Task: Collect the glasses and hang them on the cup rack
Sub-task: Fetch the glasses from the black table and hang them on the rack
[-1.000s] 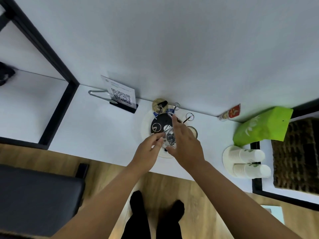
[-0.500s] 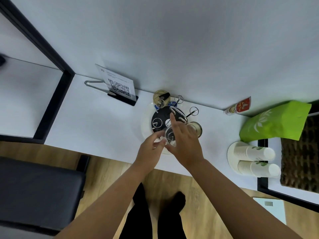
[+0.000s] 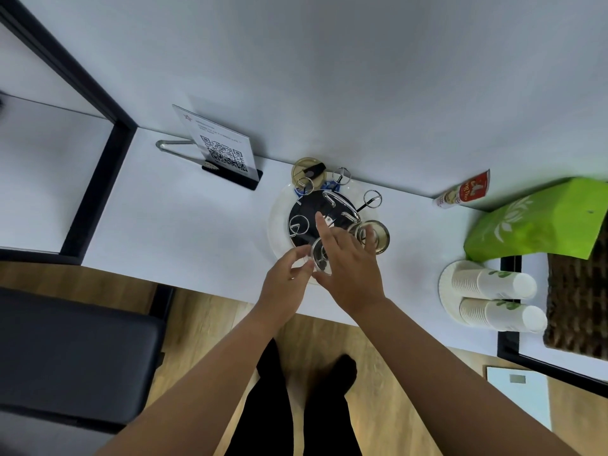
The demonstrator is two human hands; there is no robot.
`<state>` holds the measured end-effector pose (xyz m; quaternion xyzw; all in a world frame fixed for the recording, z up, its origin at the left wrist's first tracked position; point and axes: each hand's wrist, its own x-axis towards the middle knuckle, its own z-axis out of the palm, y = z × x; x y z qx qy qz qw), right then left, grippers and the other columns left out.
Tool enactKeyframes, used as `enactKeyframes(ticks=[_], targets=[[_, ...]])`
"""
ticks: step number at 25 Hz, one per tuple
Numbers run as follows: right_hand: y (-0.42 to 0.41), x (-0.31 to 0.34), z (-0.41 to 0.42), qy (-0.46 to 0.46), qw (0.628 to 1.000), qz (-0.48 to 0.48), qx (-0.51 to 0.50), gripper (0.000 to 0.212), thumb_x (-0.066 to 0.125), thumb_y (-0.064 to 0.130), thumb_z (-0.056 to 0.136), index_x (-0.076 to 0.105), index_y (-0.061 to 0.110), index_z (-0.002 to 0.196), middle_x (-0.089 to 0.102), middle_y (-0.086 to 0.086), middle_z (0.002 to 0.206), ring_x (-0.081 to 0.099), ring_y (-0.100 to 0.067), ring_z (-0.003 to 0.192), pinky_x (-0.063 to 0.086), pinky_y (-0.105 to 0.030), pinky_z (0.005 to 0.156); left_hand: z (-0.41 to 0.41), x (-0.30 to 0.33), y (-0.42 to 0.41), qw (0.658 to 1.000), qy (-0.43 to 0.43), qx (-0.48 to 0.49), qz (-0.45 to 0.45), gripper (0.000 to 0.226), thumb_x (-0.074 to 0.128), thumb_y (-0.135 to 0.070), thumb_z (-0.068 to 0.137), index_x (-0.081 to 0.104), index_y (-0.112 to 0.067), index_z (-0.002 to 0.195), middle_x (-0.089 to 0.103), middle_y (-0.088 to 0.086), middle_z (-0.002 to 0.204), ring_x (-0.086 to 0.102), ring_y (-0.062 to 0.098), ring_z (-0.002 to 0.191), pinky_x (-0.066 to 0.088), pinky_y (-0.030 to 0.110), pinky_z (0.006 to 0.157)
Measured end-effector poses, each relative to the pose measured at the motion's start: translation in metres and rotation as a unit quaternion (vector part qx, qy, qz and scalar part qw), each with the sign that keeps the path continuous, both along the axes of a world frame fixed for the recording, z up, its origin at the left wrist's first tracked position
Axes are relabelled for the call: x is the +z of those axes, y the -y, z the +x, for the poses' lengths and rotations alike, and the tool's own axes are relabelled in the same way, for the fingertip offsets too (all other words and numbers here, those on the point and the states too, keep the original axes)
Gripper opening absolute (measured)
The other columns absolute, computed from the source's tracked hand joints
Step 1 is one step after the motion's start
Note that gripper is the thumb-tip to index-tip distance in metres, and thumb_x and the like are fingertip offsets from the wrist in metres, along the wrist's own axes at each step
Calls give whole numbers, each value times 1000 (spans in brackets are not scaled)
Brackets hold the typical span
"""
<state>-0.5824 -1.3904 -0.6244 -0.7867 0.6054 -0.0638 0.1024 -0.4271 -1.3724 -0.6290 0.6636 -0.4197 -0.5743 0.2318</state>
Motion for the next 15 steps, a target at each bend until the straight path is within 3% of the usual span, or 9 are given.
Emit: enactKeyframes(ticks=[4,6,8,11,13,15], targets=[[2,-2,3,-6,1000,-2,-5,112,87,41,81,16,25,166,61,-5,134,62,-26,124,22,-64,121,2,-2,3,1000,-14,-1,-3,26,54,-36,106,57,-44,131,59,-33,125,59,-7,109,46,15,93],[4,-3,3,-8,1000,-4,0,109,86,42,82,20,24,166,60,-6,136,61,-26,128,20,-64,122,3,-4,6,1000,-16,-5,-6,30,53,-36,107,58,-38,136,60,-23,133,59,1,114,46,19,96],[5,-3,2,-13,1000,1,6,107,86,44,81,24,23,165,58,-8,142,55,-29,137,16,-65,124,6,-4,7,1000,-16,-14,-5,33,53,-36,107,58,-35,139,60,-19,138,59,3,118,43,14,92],[4,-3,2,-19,1000,25,6,111,88,47,79,24,23,166,52,-10,155,41,-31,150,11,-63,124,11,-4,10,1000,-2,-29,-10,35,53,-37,107,57,-34,141,57,-22,137,58,-7,109,38,5,83],[3,-1,2,-19,999,34,7,113,88,48,78,22,23,166,48,-10,159,37,-32,152,13,-63,124,17,-2,15,999,22,-36,-21,34,54,-37,106,56,-34,140,55,-26,131,55,-13,104,36,1,79],[1,1,0,-14,999,33,11,113,89,48,76,24,23,165,47,-10,160,39,-33,150,17,-63,125,24,-1,22,997,57,-25,-52,30,58,-34,105,61,-32,134,60,-24,123,60,-7,106,42,1,76]])
